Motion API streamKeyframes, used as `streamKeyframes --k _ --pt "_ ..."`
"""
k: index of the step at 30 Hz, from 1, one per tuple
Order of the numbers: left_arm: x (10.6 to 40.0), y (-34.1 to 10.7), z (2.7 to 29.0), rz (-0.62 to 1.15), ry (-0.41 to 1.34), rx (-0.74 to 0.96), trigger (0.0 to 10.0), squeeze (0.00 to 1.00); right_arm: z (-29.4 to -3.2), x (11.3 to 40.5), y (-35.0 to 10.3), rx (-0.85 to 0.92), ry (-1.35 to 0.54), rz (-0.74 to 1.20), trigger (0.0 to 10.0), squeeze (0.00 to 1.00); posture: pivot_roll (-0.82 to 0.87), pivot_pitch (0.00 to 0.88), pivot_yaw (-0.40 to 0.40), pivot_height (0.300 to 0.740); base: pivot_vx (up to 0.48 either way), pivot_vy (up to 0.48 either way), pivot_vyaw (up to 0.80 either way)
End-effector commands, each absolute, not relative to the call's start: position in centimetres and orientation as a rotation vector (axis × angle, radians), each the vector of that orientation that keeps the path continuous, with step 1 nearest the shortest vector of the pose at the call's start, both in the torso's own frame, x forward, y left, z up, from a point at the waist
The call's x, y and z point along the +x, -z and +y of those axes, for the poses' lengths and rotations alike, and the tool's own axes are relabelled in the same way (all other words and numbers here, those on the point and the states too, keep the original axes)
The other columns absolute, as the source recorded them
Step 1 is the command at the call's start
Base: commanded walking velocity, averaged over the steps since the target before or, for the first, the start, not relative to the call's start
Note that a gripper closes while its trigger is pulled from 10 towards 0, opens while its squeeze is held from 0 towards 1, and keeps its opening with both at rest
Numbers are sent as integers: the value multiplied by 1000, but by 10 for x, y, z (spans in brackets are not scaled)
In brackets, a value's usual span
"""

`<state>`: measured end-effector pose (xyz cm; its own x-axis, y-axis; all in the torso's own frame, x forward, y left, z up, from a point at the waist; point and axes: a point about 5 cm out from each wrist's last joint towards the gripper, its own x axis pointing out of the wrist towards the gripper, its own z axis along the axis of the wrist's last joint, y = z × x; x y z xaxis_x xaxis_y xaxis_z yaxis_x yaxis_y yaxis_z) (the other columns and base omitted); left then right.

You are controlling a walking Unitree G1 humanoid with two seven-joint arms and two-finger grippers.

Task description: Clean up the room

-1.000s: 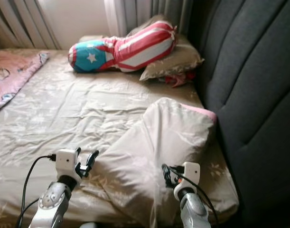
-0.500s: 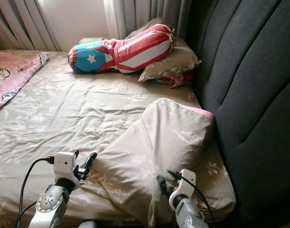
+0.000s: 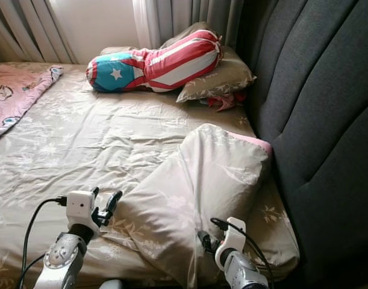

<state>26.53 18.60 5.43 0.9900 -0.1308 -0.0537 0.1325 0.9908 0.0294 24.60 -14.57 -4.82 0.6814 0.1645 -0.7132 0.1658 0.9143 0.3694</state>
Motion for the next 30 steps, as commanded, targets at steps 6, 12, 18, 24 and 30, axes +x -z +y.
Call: streamKeyframes --k 6,12,18,24,30 --pt "264 -57 184 52 143 37 10000 0 -142 235 58 434 12 965 10000 0 21 38 -66 653 0 0 0" --pt "264 -60 187 46 140 44 10000 0 -133 235 57 512 -7 974 10000 0 38 50 -64 653 0 0 0" --pt "261 -62 190 45 140 50 10000 0 -130 235 58 497 -12 994 10000 0 50 66 -56 653 0 0 0" --pt "259 -66 190 43 141 57 10000 0 -120 237 57 475 -41 993 10000 0 83 94 -52 653 0 0 0" --pt "254 -71 193 37 137 69 10000 0 -112 240 54 450 -85 966 7922 0 118 120 -46 653 0 0 0"
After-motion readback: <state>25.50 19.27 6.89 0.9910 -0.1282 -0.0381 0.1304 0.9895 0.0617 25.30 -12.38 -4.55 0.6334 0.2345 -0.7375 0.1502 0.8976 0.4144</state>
